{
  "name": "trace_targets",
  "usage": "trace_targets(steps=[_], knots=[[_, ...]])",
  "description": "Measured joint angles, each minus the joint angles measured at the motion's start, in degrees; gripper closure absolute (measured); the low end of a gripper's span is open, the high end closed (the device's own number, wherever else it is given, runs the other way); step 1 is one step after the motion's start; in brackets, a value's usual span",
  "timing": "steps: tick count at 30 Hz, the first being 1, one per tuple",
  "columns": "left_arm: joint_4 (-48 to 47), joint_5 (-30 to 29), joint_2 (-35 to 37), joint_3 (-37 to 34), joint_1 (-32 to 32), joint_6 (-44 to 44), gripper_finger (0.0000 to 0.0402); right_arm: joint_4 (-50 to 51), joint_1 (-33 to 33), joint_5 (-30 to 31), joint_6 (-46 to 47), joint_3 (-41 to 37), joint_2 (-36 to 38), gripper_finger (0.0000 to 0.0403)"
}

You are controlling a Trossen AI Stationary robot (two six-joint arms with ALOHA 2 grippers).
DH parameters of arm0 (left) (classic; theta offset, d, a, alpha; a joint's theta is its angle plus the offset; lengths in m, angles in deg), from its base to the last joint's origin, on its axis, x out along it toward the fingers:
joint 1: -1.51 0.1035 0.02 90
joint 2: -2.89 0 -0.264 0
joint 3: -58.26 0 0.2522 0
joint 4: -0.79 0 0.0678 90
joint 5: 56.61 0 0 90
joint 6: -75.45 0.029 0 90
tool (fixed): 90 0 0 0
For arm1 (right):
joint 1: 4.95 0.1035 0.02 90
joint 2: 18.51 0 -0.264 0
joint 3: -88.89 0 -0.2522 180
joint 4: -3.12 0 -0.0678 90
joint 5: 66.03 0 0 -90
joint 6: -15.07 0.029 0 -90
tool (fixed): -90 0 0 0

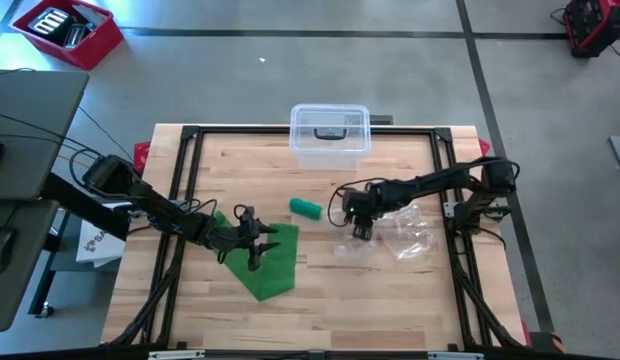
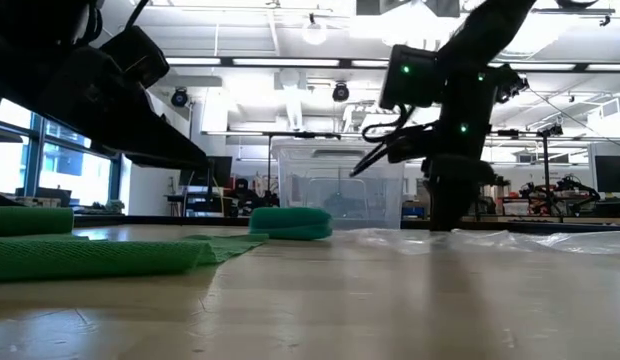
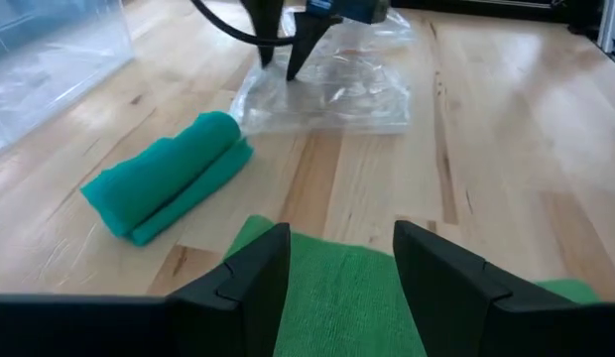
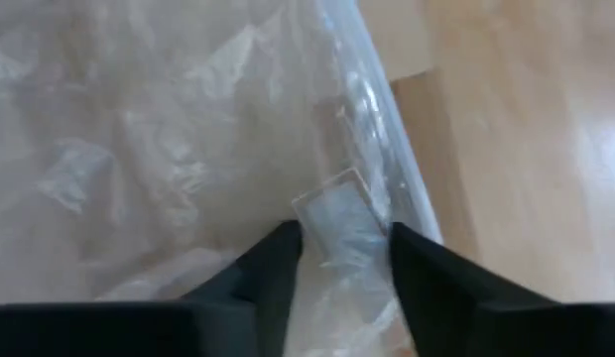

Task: Roll bandage
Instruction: Open the left transparent zip bag

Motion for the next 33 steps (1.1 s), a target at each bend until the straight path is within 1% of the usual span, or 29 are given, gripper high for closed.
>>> trace_targets(steps=[4, 5, 6, 10, 12, 16, 18, 21, 22, 24, 26, 28, 31, 33], knots=[[0.4, 0.0, 0.0, 0.0, -0.1, 0.9, 0.0223, 3.1, 3.0, 1.3, 1.4, 2.4, 0.3, 0.0370], [0.9, 0.0, 0.0, 0.0, -0.1, 0.9, 0.0223, 4.0, 4.3, 2.1, 1.6, 3.2, 0.8, 0.0386], [1.5, 0.0, 0.0, 0.0, -0.1, 0.9, 0.0223, 5.2, 5.6, 3.2, 2.4, 4.2, 1.3, 0.0392], [3.2, 0.0, 0.0, 0.0, -0.1, 1.0, 0.0223, 11.1, 12.4, 12.0, 8.7, 6.6, 3.6, 0.0392], [5.0, 0.0, 0.0, 0.0, -0.1, 2.4, 0.0223, 12.2, 16.7, 18.2, 11.4, 7.0, 4.8, 0.0400], [8.9, 1.2, 0.0, 0.6, -0.1, 6.4, 0.0223, 11.3, 26.5, 32.1, 15.8, 7.1, 5.1, 0.0398], [9.4, 1.6, 0.0, 2.3, 0.1, 8.3, 0.0223, 8.1, 31.0, 38.8, 14.8, 7.1, 4.3, 0.0401], [8.9, 1.9, 0.0, 5.1, 1.1, 6.6, 0.0223, 2.0, 36.3, 48.4, 9.0, 7.1, 2.3, 0.0401], [8.8, 2.8, 0.0, 6.1, 1.6, 5.6, 0.0223, 0.1, 37.5, 51.4, 7.1, 7.1, 1.6, 0.0401], [9.0, 7.5, 0.0, 8.1, 2.9, 5.4, 0.0223, -3.6, 39.1, 56.7, 2.5, 7.1, 0.6, 0.0402], [8.9, 11.7, 0.0, 9.6, 3.8, 4.7, 0.0223, -5.6, 39.6, 59.2, -1.1, 7.1, 0.1, 0.0402], [8.9, 14.6, 0.0, 10.8, 4.5, 3.4, 0.0223, -6.3, 39.4, 60.4, -2.8, 7.1, 0.0, 0.0402], [8.9, 17.4, 0.0, 12.0, 5.1, 2.4, 0.0223, -7.2, 38.8, 63.2, -4.9, 7.1, 0.0, 0.0402], [8.8, 18.3, 0.0, 12.4, 5.4, 2.4, 0.0223, -8.4, 38.4, 64.0, -6.8, 7.1, 0.0, 0.0402]])
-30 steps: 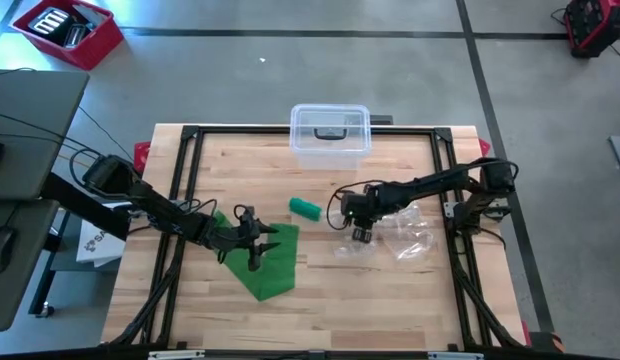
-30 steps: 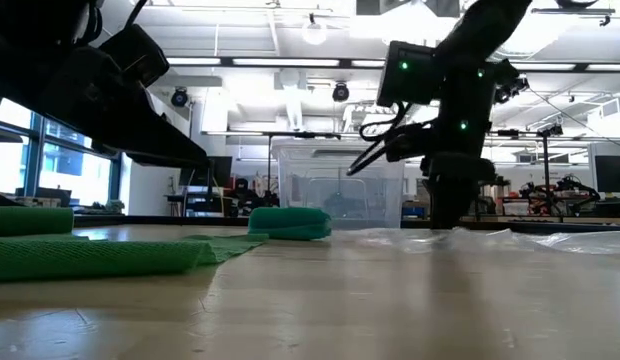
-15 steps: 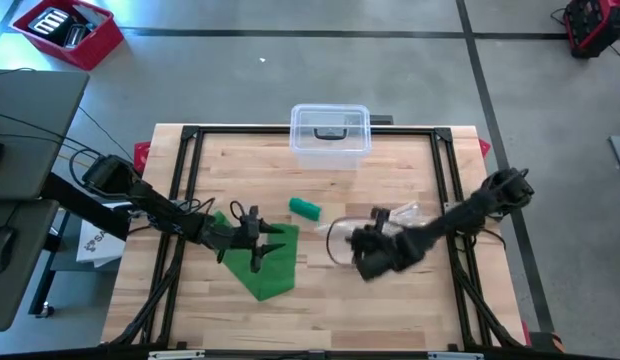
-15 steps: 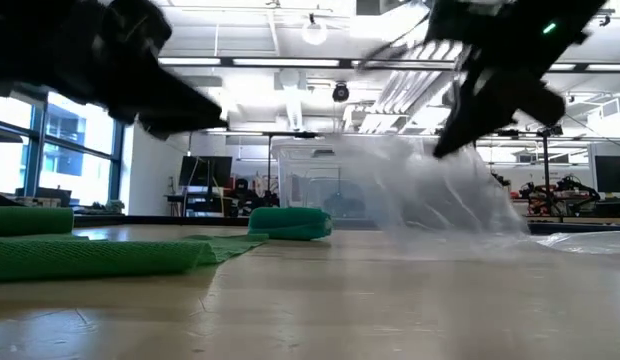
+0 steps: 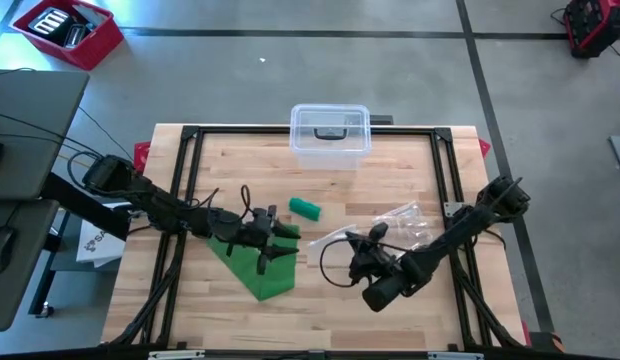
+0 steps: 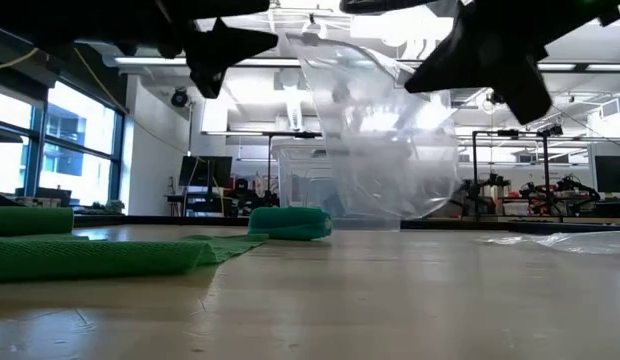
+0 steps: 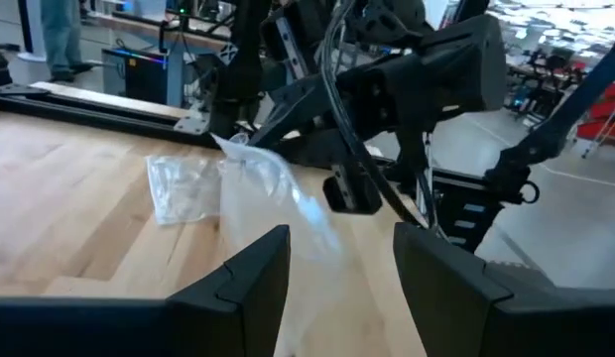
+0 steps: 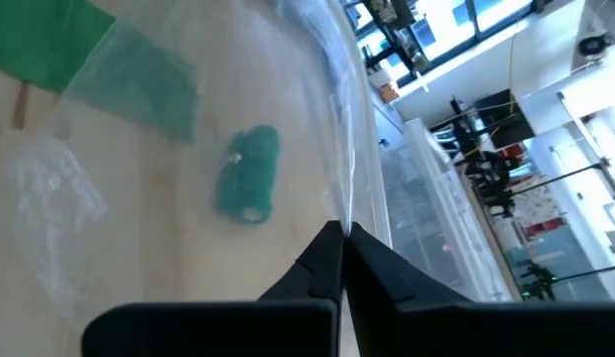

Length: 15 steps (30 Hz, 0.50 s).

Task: Roll bandage
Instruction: Open the left transparent zip bag

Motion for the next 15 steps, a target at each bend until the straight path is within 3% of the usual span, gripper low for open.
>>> trace_targets(steps=[7, 15], knots=[[1.4, -1.5, -2.0, 0.1, 0.0, 0.4, 0.0223, -9.3, -1.7, 0.3, -9.8, 0.0, 0.0, 0.0402], [14.0, -3.7, -10.0, 0.1, -0.2, 1.4, 0.0224, -13.8, -3.3, 0.0, -13.2, 0.0, 0.0, 0.0402]])
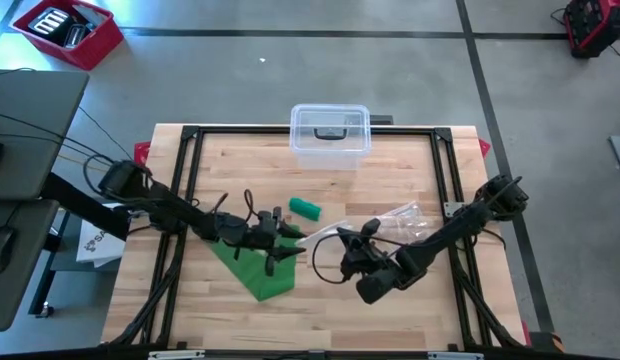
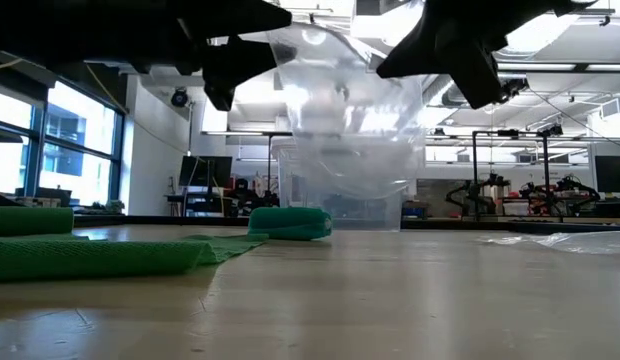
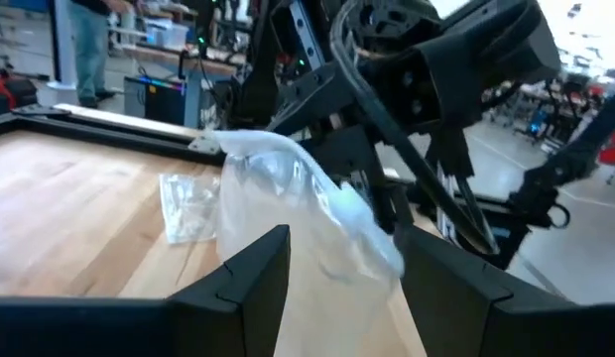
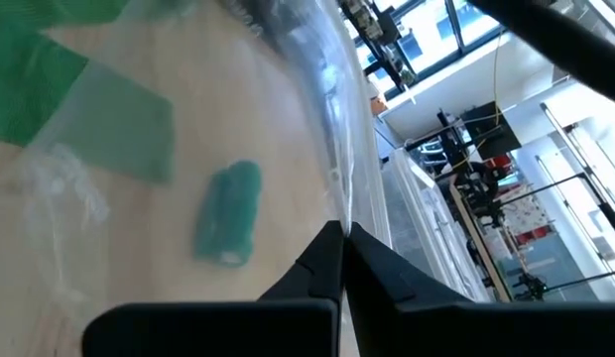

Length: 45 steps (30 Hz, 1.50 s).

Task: Roll bandage
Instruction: Open the left transparent zip bag

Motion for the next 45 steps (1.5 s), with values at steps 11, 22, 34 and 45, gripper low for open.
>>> trace_targets(steps=[11, 22, 34, 45], knots=[[1.6, -5.1, -0.7, 0.0, -0.1, 2.2, 0.0344, 0.1, 0.0, -3.5, 5.2, 0.0, 0.0, 0.0402], [-11.0, -11.5, -0.6, 0.1, -3.5, 7.7, 0.0400, 6.2, 0.0, -18.2, 14.1, 0.0, 6.7, 0.0325], [-40.8, -21.1, -2.7, 16.6, -9.0, 21.7, 0.0401, -5.0, -2.1, -38.0, 13.6, 0.1, 13.3, 0.0243], [-43.7, -26.2, -9.7, 23.4, -11.8, 33.9, 0.0401, -15.3, -8.2, -52.0, 9.2, 0.1, 5.6, 0.0255]])
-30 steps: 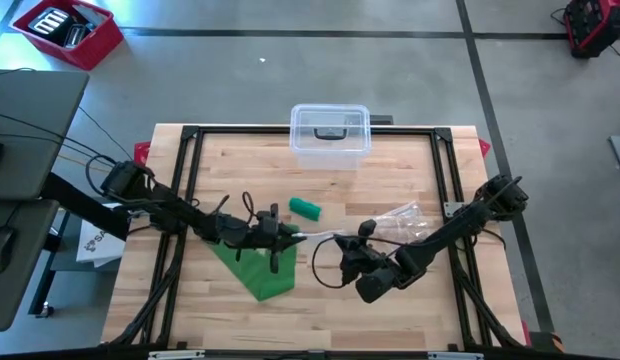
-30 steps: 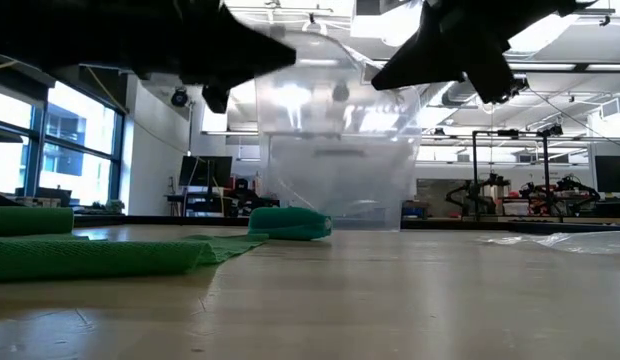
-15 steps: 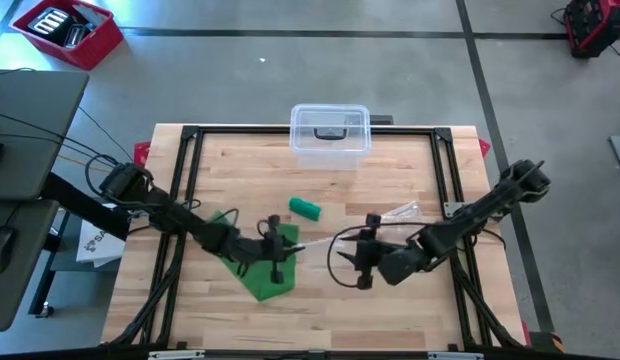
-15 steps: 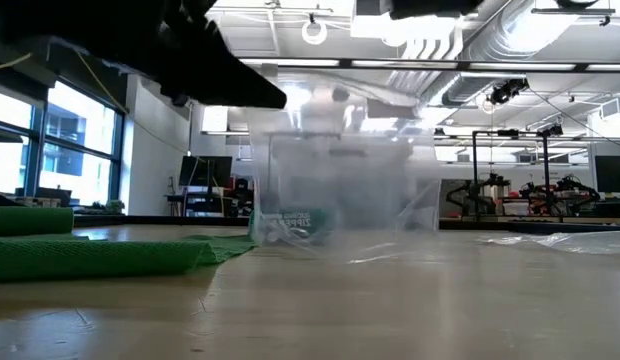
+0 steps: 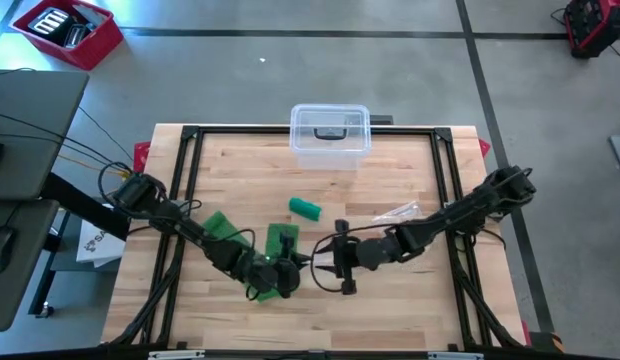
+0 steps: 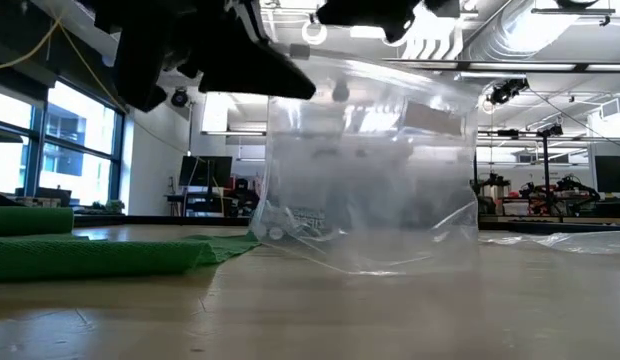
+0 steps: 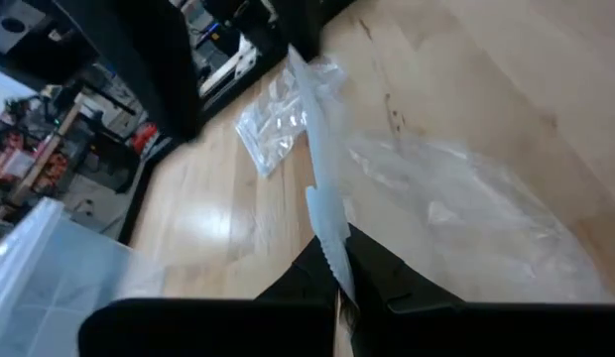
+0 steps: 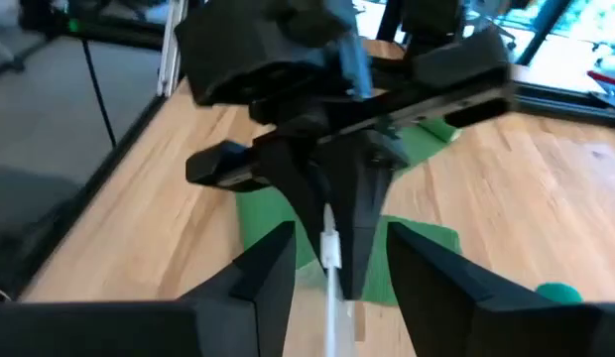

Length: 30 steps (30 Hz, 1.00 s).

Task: Roll bandage
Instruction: Open the left transparent zip bag

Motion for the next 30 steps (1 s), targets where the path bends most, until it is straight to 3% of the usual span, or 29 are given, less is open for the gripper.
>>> trace_targets(steps=[7, 12, 21, 30], knots=[[-0.2, 0.7, -0.8, 0.1, 0.7, -2.4, 0.0401, -0.3, -0.1, -0.5, -1.0, 3.3, -5.6, 0.0280], [-0.2, 0.8, -0.8, 0.1, 0.7, -3.3, 0.0401, 7.2, -0.6, 2.5, -0.9, 8.7, -9.3, 0.0301], [-0.2, 0.7, -0.8, 0.1, 0.1, -5.4, 0.0401, 17.7, -0.9, 5.3, 2.6, 13.2, -9.9, 0.0344], [-0.3, 0.7, -0.8, 0.1, 0.1, -5.5, 0.0401, 19.7, -0.9, 5.2, 4.3, 13.2, -9.9, 0.0355]])
